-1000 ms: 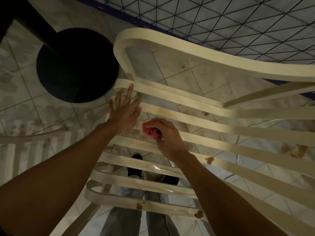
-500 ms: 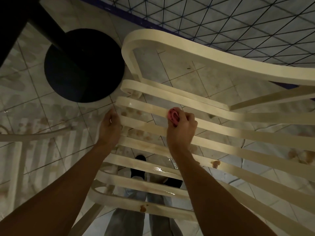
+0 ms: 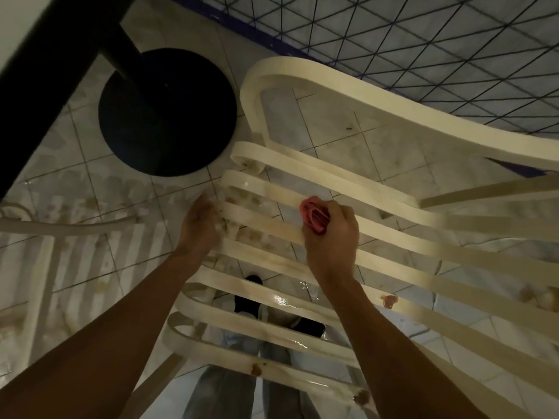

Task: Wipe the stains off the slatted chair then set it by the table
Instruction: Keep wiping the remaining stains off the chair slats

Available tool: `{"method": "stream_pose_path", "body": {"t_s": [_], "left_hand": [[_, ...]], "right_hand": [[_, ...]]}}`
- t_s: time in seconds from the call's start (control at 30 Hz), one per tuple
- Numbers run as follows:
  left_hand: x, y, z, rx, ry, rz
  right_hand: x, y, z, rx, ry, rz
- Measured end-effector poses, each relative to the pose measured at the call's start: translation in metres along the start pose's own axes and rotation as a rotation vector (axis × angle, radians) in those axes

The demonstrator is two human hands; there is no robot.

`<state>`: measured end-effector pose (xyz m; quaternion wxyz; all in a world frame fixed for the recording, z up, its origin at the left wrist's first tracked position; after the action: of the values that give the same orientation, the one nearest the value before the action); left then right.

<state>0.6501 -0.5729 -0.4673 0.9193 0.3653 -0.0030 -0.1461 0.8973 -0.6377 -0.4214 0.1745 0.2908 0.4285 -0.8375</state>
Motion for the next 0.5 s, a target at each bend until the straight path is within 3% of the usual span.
{"method": "stream_pose_path", "body": {"t_s": [0.1,0.4,0.5], "left_hand": [[0.0,-0.005,0.004,-0.013,-0.014,0.001],[0.0,-0.012,0.003,-0.057,0.012,0.134],[0.001,-0.014,0.003,-0.1,0.009,0.186]], "right_hand": [[0.006,0.021,0.013,0.075,-0.056,0.049],[0.052,-0.028,0.016,-0.133,-0.171,0.077],[0.07,-0.048,0.017,-0.194,-0.186,-0.014]]}}
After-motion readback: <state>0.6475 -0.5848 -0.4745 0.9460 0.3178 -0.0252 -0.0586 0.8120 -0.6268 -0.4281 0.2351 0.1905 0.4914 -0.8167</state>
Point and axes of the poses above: each hand's wrist, its own z-axis away from the middle knuckle, its own x-axis out of the palm, y = z × x, the point moved 8 cm from there along -z, towards the middle knuckle, and after that the axes turned 15 degrees about -y, right-handed, at the moved point
